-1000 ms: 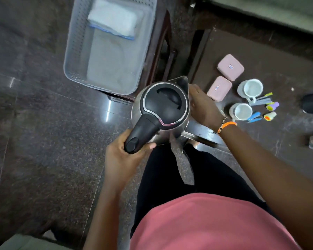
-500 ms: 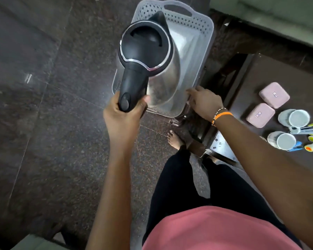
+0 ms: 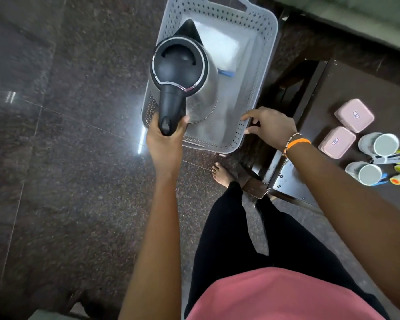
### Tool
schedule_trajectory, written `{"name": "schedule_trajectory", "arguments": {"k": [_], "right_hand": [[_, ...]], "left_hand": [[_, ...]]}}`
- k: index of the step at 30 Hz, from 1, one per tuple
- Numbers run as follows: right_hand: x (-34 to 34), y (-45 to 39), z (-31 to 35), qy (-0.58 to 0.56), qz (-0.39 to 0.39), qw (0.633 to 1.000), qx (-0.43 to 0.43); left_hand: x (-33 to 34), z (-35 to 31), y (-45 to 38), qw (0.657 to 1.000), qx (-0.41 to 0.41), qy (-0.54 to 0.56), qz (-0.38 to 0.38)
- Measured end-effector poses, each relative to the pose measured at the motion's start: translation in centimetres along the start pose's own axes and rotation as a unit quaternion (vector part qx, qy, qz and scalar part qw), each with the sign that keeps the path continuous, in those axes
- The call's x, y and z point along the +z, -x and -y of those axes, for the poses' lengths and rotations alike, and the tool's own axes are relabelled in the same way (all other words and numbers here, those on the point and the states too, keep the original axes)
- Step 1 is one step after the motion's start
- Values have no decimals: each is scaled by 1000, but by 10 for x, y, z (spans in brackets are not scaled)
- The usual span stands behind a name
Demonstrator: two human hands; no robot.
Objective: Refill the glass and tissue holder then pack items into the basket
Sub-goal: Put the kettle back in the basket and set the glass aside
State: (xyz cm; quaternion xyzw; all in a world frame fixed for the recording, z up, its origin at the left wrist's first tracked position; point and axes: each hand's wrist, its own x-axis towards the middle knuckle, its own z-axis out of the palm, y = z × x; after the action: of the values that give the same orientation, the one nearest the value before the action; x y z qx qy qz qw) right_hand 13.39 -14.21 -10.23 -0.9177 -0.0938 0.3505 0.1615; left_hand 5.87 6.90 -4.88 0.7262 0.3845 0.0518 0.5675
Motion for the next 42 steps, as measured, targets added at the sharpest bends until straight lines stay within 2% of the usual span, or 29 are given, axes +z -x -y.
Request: {"name": "schedule_trajectory", "arguments": {"k": [3, 6, 9, 11, 14, 18, 20, 23, 26, 30, 32, 38, 42], "right_hand": [[-4, -3, 0, -26, 15, 1000, 8], [0, 2, -2, -33, -5, 999, -10], [11, 16, -8, -83, -80, 993, -36], [19, 29, -21, -126, -120, 984, -32], [34, 55, -55, -134, -147, 980, 7], [57, 95, -119, -34, -131, 985, 105], [71, 114, -153, -10, -95, 984, 149], [87, 139, -198, 55, -5, 986, 155], [85, 143, -224, 100, 23, 991, 87], [78, 142, -239, 96, 29, 995, 30], [74, 148, -245, 62, 24, 997, 29], [48, 188, -270, -13, -62, 996, 58], [21, 210, -300, -55, -116, 987, 92]], "left_hand": [[3, 1, 2, 999, 12, -36, -16], [10, -10, 16, 987, 114, -73, -80], [20, -23, 41, 954, 213, -170, -128], [34, -23, 60, 958, 231, -163, -56], [62, -14, 90, 973, 144, -133, 121], [101, 14, 127, 924, 82, -199, 317], [117, 26, 146, 896, 44, -227, 379], [136, 40, 169, 855, -78, -264, 440], [147, 55, 187, 837, -120, -304, 439], [167, 60, 216, 857, -147, -285, 404], [181, 59, 230, 866, -147, -275, 392], [236, 49, 267, 890, -123, -256, 357], [280, 40, 284, 892, -84, -265, 355]]}}
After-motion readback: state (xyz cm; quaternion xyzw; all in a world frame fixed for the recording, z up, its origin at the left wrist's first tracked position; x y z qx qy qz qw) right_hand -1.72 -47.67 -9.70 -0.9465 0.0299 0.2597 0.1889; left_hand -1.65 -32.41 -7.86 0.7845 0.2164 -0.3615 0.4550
